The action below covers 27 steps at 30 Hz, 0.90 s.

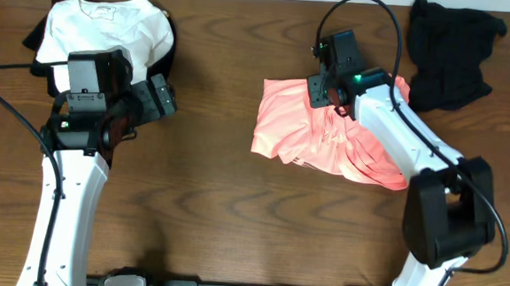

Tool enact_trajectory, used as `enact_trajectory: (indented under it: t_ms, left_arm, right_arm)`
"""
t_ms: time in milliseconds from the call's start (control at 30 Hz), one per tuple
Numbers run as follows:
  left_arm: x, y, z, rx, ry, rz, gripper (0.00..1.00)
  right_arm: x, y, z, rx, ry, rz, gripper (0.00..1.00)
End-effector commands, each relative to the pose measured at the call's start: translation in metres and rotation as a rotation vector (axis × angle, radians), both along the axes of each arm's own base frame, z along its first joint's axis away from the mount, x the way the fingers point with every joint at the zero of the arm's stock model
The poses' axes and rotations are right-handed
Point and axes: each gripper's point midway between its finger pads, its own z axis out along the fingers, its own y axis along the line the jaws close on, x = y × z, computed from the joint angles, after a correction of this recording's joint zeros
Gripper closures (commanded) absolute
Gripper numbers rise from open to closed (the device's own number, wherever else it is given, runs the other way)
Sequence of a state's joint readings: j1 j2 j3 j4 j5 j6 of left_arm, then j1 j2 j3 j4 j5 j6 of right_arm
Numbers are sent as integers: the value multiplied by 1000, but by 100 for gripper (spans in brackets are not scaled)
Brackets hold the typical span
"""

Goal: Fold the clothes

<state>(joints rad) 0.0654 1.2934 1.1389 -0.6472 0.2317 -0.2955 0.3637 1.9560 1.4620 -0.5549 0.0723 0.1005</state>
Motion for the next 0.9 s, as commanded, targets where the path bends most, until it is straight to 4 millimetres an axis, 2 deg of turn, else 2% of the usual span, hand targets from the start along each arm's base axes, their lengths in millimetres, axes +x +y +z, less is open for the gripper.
enact_trajectory:
  t_ms: [0,133,233,267,400,500,700,867]
  left_arm:
    - [-1,3,-3,3,7,15,2]
    - [-1,3,-3,3,7,15,2]
    - [-1,3,-3,3,7,15,2]
    - [-1,3,-3,3,7,15,2]
    - [-1,3,-3,3,7,14,2]
    - [-1,3,-3,3,8,14,2]
    - [-1,3,-3,3,8,14,2]
    - [-1,3,-3,3,8,14,2]
  right_arm:
    - [-3,14,-19,38,45,71,46]
    - [-1,21,-30,65,59,78,46]
    - [1,21,-31,70,53,71,51]
    - [2,21,-31,71,50,71,55]
    - [5,20,-29,75,37,66,82]
    - [10,16,-24,83,28,45,89]
    - [20,-5,10,109,-23,-11,93]
    - [19,-38,33,113,-28,-81,95]
